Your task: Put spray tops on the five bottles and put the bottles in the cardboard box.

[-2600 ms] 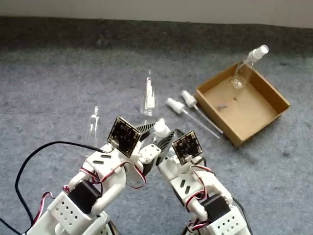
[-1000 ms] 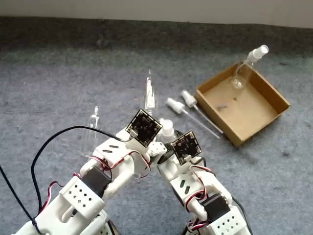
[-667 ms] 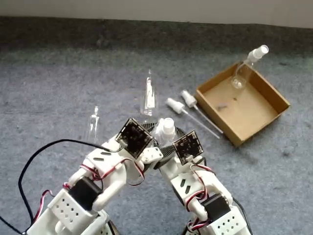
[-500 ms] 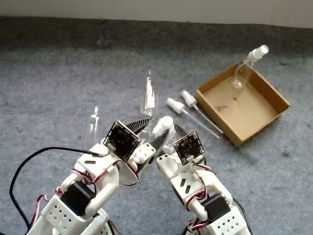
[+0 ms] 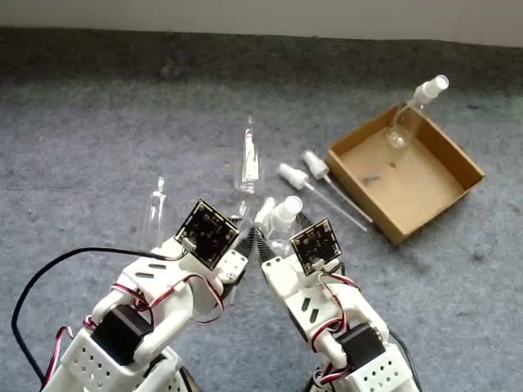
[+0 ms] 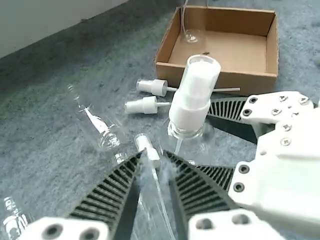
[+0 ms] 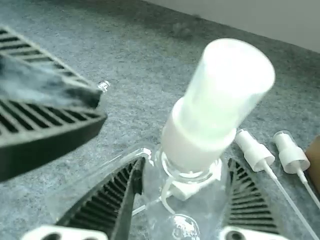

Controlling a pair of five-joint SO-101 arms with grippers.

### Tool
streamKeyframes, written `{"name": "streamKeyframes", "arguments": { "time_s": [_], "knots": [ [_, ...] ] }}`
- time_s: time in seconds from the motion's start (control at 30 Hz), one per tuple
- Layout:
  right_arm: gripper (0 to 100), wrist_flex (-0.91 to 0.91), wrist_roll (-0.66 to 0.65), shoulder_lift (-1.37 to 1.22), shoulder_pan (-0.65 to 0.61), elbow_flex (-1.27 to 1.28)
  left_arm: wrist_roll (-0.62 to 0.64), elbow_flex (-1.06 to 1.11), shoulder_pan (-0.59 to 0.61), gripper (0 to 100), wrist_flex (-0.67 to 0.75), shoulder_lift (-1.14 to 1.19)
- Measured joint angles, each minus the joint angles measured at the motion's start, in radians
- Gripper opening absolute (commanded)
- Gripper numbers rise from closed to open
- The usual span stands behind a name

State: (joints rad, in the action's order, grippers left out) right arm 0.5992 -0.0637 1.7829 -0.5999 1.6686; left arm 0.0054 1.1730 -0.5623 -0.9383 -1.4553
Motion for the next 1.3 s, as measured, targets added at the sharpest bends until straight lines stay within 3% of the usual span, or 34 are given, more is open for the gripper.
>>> {"name": "streamKeyframes", "arguments": {
  "time_s": [0.23,0.37,0.57,0.97,1.3],
  "knots": [
    [20.6,0.000,0.000,0.000,0.114,0.000,0.000,0.000,0.006,0,-0.038,0.000],
    [20.6,0.000,0.000,0.000,0.195,0.000,0.000,0.000,0.101,0,-0.057,0.000],
    [20.6,0.000,0.000,0.000,0.216,0.000,0.000,0.000,0.242,0,-0.063,0.000],
    [20.6,0.000,0.000,0.000,0.216,0.000,0.000,-0.046,0.431,0,-0.373,-0.006],
    [20.6,0.238,-0.005,0.000,0.327,-0.239,0.003,-0.048,0.620,0,-0.439,-0.006]
  ]
}}
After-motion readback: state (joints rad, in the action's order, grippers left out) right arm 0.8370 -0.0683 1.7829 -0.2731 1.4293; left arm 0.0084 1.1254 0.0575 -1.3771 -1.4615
